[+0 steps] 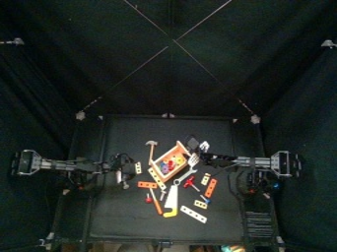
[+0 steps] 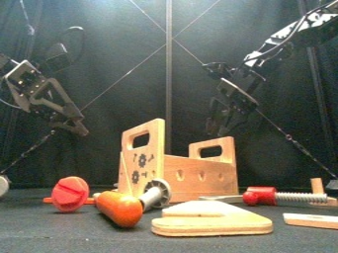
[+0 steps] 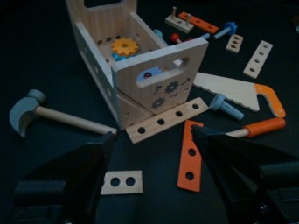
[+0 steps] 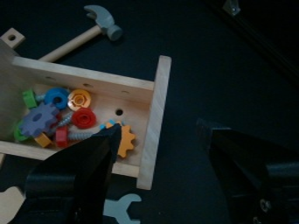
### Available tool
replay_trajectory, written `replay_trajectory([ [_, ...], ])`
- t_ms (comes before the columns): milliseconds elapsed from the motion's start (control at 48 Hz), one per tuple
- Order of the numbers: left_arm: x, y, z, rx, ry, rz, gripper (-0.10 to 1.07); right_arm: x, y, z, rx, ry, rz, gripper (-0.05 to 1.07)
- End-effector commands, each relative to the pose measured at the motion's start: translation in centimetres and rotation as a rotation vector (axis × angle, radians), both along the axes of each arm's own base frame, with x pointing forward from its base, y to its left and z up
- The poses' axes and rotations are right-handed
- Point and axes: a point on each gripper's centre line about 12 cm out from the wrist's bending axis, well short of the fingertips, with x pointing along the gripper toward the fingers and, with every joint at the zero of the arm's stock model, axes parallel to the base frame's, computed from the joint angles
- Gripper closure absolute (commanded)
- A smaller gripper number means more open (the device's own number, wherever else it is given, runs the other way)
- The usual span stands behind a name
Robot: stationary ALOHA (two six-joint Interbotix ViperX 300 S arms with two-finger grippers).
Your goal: Grab hammer
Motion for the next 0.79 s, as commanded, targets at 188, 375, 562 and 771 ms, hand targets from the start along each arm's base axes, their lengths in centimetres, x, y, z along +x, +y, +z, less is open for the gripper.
replay_trajectory([
  [188,1.6,3.1,2.6,-0.155,-0.088,0.222,-0.05,-1.9,0.3,3.1,-0.025,-0.101,-0.002,0.04],
  [375,1.9,7.4,3.2,-0.290,-0.138,0.470,-0.05,-2.9,0.5,3.0,-0.020,-0.104,-0.006,0.04],
  [562,2.9,9.1,3.2,-0.372,-0.149,0.570,-0.05,-2.9,0.4,2.7,-0.011,-0.101,-0.011,0.04],
  [771,3.9,10.6,2.6,-0.454,-0.108,0.637,-0.05,-2.8,0.4,2.7,-0.004,-0.103,-0.012,0.04],
])
